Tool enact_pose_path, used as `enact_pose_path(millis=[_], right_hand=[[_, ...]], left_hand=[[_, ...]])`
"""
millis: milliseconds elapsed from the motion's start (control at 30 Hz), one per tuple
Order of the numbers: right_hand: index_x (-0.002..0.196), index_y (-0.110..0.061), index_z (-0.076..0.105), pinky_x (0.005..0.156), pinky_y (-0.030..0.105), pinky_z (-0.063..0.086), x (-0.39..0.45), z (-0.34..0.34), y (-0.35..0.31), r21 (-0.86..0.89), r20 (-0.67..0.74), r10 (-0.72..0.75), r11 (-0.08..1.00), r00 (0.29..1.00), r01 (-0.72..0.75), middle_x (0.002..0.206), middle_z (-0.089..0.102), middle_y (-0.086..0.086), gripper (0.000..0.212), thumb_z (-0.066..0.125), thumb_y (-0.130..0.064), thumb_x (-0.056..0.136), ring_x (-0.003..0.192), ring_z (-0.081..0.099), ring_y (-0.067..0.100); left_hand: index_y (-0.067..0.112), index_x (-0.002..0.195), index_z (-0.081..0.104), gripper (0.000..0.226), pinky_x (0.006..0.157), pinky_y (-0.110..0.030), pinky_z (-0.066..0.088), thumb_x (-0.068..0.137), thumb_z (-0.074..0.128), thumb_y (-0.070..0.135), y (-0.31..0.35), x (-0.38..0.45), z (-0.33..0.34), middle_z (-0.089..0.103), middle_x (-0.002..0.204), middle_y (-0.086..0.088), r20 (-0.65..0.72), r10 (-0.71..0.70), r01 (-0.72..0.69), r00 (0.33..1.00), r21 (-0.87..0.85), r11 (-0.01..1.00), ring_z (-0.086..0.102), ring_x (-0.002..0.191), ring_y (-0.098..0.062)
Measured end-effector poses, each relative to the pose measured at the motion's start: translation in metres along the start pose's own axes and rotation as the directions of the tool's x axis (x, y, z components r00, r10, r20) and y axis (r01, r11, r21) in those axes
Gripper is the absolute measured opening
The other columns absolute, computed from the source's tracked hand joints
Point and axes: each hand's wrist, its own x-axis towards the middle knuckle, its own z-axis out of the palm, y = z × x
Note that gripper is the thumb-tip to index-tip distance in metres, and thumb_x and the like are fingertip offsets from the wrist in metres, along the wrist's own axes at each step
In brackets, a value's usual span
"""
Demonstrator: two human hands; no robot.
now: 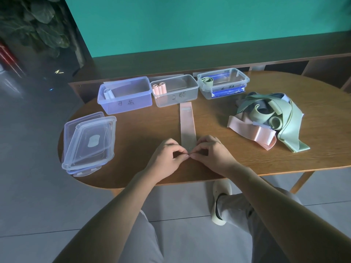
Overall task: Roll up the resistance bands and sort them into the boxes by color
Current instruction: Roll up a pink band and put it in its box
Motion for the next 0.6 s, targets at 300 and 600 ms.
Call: enact_pose_path(millis=[300,600], right_hand=[[0.087,-0.017,0.071,0.067,0.01,0.036,0.01,-0.007,-0.011,0.064,0.022,0.213,0.975,0.977,-0.214,0.109,0.053,-0.006,0.022,0.08,-0.037,0.084,0.095,0.053,0.013],[0.085,-0.022,0.064,0.061,0.013,0.034,0.015,-0.001,-0.011,0.056,-0.014,0.235,0.971,0.972,-0.234,0.105,0.053,-0.005,0.02,0.076,-0.037,0.088,0.079,0.05,0.009]], left_hand=[[0.027,0.086,0.076,0.01,0.083,-0.027,0.053,0.085,0.079,0.036,-0.003,0.01,0.002,0.057,0.098,0.014,-0.021,-0.153,0.152,0.988,-0.063,0.986,0.054,0.094,0.006],[0.021,0.092,0.074,0.002,0.075,-0.039,0.058,0.092,0.072,0.02,-0.007,0.004,0.013,0.063,0.095,0.009,-0.115,0.079,-0.071,0.99,0.072,0.995,0.059,0.089,-0.008]])
